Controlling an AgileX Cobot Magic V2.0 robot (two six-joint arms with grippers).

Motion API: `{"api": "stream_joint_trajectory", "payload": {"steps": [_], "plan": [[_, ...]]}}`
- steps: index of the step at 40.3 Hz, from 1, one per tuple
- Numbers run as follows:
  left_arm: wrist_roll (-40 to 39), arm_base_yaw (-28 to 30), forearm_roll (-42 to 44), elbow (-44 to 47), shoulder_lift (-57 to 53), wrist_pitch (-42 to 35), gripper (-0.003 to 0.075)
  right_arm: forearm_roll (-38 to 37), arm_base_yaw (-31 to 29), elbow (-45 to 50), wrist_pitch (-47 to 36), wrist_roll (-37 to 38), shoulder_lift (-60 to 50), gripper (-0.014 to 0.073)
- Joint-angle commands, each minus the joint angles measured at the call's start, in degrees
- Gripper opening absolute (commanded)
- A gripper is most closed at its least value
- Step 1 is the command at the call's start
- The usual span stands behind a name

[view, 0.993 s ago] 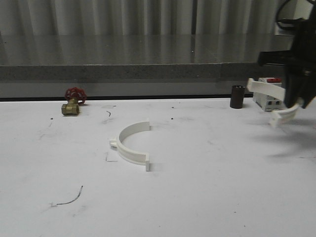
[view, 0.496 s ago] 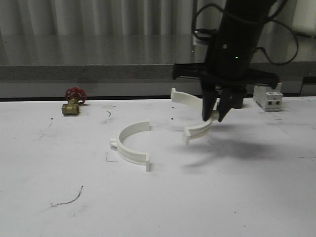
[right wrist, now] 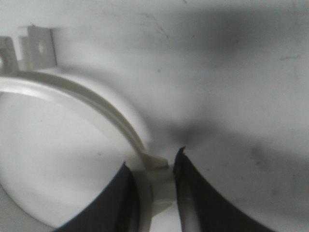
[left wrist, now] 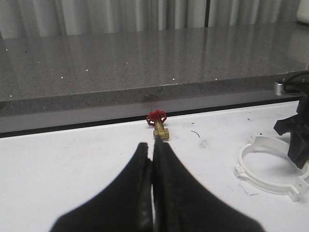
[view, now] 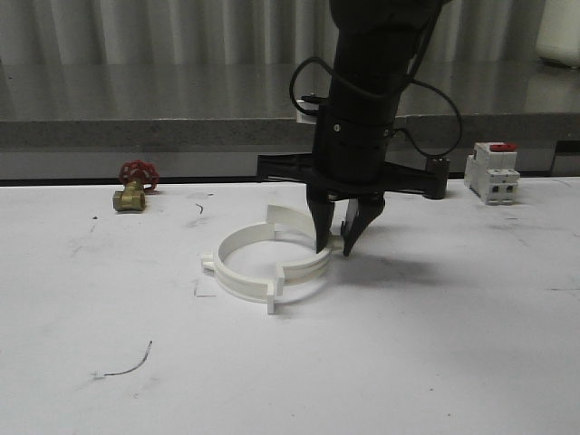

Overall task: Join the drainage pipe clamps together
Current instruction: 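Carry the half-ring with the right gripper onto the first half-ring, then press the held half-ring's ends against the first half-ring's ends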

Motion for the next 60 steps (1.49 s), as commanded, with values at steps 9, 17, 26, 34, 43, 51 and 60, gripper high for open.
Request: {"api": "stream_joint_trajectory", "payload": {"steps": [9,17,26,34,43,51,60], "plan": [[-0.06,0.28,0.37,-1.57,0.54,-4.38,-0.0020,-1.05,-0.10,-1.93,-1.09,0.75,-3.02,0.0132],[-0.06,0.28,0.37,-1.57,0.54,-4.38,-0.0020,-2.83,-0.10,-1.93,-0.20,1.12,-3.02,0.0132],[-0.06,0.28,0.37,-1.57,0.54,-4.38,-0.0020,-2.83,-0.10,-1.93,0.27,1.12,-3.02,0.0132],[-0.06,0.28,0.37,-1.57,0.54,-4.38,-0.0020,-2.78,-0.16,-1.93,0.45,2.06,-3.02,0.0132],[-0.06,0.28,0.37,-1.57,0.54,-4.38,-0.0020,-2.65,-0.20,-1.93,0.45,2.59,-3.02,0.0132],[-0.06,0.28,0.37,-1.57,0.54,-4.38,-0.0020,-2.66,-0.20,-1.93,1.02,2.59,-3.14,0.0132],[-0.06,0.28,0.37,-1.57,0.54,-4.38,-0.0020,-2.49,-0.20,-1.93,0.96,2.66,-3.20,0.0132]]}}
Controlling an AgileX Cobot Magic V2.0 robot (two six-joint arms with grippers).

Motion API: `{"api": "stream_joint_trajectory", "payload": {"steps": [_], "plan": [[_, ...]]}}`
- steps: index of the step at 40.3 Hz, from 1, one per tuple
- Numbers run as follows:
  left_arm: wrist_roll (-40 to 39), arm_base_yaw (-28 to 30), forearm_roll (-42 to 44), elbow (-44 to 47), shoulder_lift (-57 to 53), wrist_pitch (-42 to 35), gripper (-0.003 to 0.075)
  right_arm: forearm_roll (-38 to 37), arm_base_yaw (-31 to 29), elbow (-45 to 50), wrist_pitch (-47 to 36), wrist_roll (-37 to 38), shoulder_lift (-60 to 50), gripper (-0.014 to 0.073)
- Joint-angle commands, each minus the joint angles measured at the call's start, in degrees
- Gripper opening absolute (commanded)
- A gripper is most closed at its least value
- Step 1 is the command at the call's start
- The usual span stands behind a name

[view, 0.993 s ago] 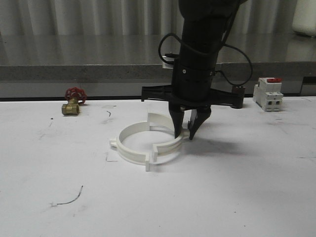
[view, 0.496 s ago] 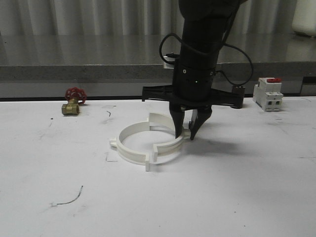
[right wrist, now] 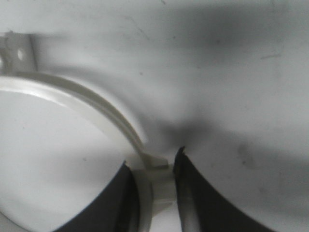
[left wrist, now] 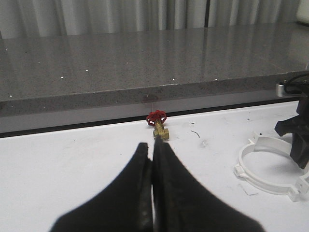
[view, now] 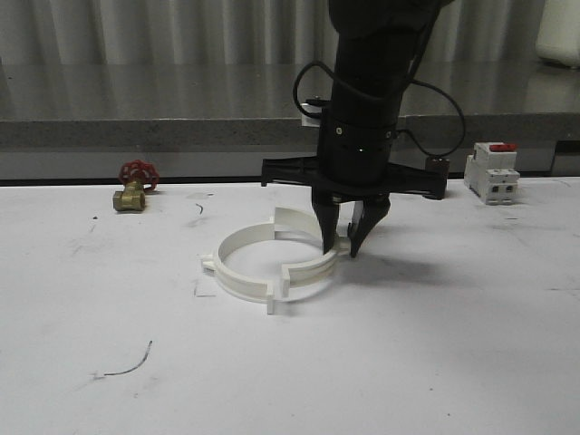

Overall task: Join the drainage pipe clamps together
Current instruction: 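Press the held half-ring's ends against the first half-ring's ends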

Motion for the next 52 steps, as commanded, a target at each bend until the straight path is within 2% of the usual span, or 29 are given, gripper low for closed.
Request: {"api": "stream_joint_trajectory", "payload": {"steps": [1,52], "plan": [[-0.06,0.28,0.37,-1.57,0.54,-4.38,-0.0020,-0.57,-0.22,-1.90,0.14,0.23,-3.30,0.0132],[-0.06,0.28,0.37,-1.57,0.54,-4.38,-0.0020,0.30,-0.39,-1.62,-0.89,2.59,-2.98,0.0132]]}}
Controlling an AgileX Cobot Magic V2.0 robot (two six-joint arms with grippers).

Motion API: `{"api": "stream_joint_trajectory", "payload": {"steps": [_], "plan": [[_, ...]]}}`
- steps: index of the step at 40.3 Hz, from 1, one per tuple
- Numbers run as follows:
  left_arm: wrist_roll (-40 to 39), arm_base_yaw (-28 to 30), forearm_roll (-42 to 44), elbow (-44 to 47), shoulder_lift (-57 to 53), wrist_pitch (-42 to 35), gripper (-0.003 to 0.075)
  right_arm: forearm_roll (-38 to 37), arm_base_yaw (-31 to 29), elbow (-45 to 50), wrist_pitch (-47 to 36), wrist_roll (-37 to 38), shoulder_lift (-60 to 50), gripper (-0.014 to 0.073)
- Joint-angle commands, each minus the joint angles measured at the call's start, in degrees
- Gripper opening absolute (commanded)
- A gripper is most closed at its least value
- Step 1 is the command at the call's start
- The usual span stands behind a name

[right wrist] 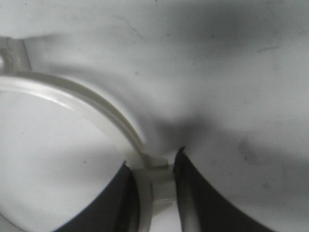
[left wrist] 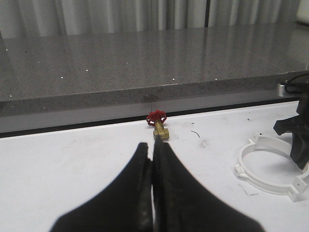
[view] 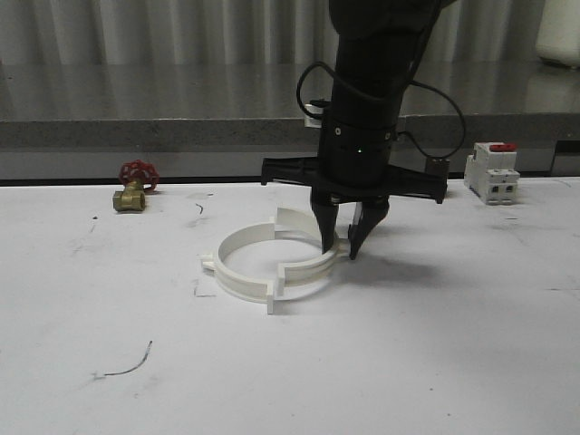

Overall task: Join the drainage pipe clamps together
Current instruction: 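Press the held half-ring's ends against the first half-ring's ends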

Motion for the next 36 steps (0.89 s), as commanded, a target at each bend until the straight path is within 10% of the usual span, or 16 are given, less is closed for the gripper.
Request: {"api": "stream_joint_trajectory", "payload": {"steps": [1,36], "plan": [[-0.06,0.28,0.37,-1.57,0.54,-4.38,-0.0020,-0.13,-0.39,-1.62,-0.99,-0.06,-2.96,0.0132],[-0.06,0.28,0.37,-1.57,0.54,-4.38,-0.0020,0.40,-0.39,-1.62,-1.43,-0.06,-1.28,0.0132]]}}
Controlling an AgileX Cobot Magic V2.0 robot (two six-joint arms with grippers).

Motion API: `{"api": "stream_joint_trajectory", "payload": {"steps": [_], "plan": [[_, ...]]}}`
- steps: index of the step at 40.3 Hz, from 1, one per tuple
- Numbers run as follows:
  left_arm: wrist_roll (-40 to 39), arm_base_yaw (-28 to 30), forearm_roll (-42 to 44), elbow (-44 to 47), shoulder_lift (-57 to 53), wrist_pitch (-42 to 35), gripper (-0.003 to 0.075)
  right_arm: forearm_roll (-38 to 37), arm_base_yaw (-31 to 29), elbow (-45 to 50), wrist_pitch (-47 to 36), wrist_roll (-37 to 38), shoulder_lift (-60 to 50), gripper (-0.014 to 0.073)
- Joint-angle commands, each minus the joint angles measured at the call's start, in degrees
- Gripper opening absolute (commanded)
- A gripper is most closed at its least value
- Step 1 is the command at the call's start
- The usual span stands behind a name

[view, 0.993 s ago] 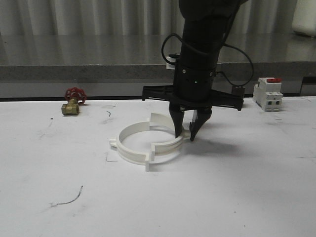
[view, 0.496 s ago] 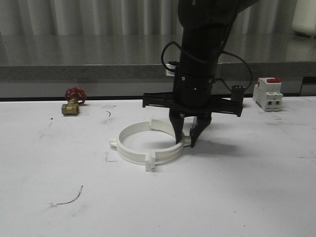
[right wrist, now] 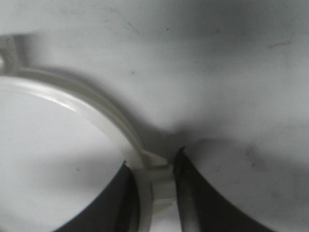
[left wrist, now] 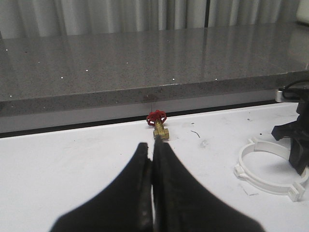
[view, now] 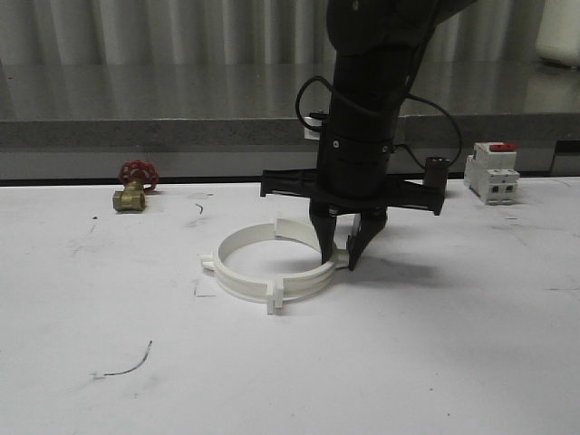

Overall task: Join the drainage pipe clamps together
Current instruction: 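Press the held half-ring's ends against the first half-ring's ends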

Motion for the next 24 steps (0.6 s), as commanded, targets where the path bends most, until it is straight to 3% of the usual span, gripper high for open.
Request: {"api": "stream_joint_trajectory", "payload": {"steps": [1,8,17,24], "plan": [[-0.06,0.28,0.37,-1.57,0.54,-4.38,-0.0020,0.05,-0.39,-1.62,-0.74,-0.09,-2.92,0.0134],[-0.06,0.28,0.37,-1.57,0.54,-4.38,-0.0020,0.05,-0.39,-1.62,-0.26,0.08,-2.92,0.0148],[-0.06,0.28,0.37,-1.57,0.54,-4.38,-0.0020,0.30,-0.39,-1.62,-0.50,0.32,-2.92,0.0313],[-0.06,0.28,0.37,-1.57,0.54,-4.38,-0.0020,1.05,-0.39,-1.62,-1.49,1.39,-2.92,0.0365]]}}
